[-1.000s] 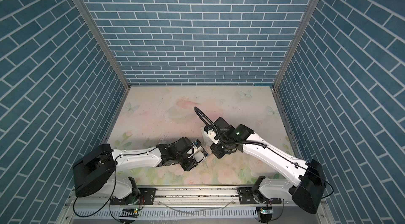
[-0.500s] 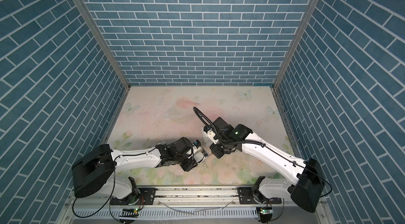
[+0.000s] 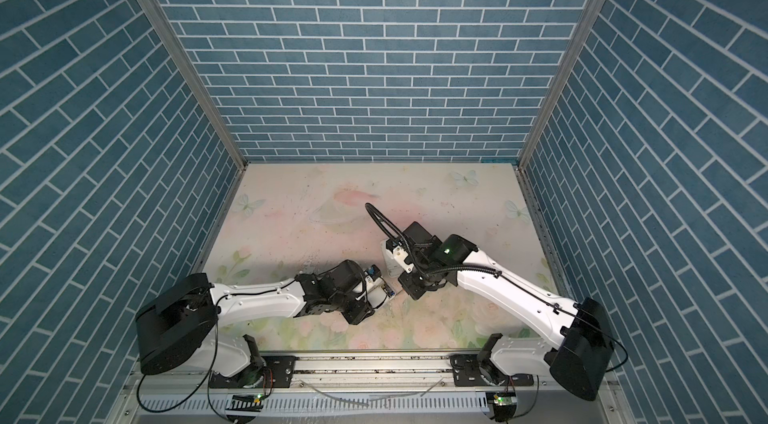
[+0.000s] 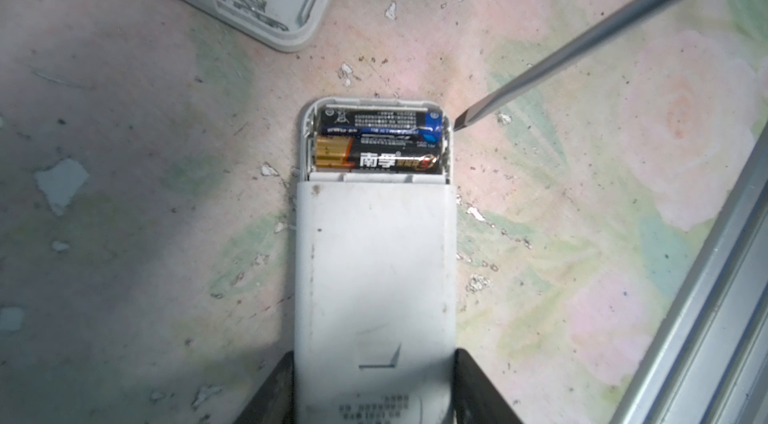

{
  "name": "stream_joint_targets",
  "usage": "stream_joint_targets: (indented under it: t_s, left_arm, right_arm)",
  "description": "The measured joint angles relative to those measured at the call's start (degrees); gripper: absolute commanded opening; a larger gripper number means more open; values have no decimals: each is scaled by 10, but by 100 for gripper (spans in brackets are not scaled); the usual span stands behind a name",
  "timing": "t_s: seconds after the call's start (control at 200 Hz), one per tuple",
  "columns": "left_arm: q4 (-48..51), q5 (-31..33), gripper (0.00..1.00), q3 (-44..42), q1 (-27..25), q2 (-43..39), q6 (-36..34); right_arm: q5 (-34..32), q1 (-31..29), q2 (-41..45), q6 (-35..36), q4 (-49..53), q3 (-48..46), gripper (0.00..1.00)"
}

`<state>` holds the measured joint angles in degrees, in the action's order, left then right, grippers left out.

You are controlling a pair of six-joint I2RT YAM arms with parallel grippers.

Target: Unload the batteries from the remote control

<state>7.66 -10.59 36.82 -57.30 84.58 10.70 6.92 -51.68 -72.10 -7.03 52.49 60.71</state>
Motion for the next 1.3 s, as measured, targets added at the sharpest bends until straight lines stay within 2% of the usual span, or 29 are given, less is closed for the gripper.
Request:
stream_joint_targets:
  t_s: [1.3]
  left_arm:
    - [2, 0, 42, -3, 0, -4, 0]
  right_arm:
    - [14, 3, -17, 16, 3, 20, 0]
